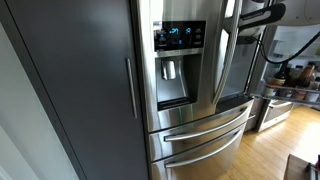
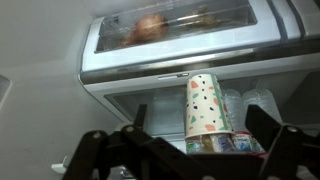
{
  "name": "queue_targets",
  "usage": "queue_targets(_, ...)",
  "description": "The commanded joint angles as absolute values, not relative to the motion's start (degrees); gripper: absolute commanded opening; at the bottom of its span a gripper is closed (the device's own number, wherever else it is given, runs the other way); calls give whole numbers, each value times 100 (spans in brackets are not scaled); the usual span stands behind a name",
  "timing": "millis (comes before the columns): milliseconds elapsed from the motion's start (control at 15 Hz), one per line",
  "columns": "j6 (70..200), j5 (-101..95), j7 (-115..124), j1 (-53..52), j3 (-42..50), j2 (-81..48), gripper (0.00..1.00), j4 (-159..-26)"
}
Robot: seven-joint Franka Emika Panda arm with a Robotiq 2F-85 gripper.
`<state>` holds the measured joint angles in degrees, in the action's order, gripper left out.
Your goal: Move the coffee cup to the bottom shelf
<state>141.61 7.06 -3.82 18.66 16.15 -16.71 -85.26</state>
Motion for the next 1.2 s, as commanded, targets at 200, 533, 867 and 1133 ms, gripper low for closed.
queue_targets(200, 13890, 1252, -821, 2446, 1240, -2540, 100, -7378)
queue_targets(533, 13761, 1718, -999, 2834, 889, -3089, 100, -6624)
queue_targets(867, 13872, 1797, -907, 2991, 698, -3593, 100, -5905)
queue_targets(1133, 14085, 1715, -831, 2910, 784, -3858, 100, -5635)
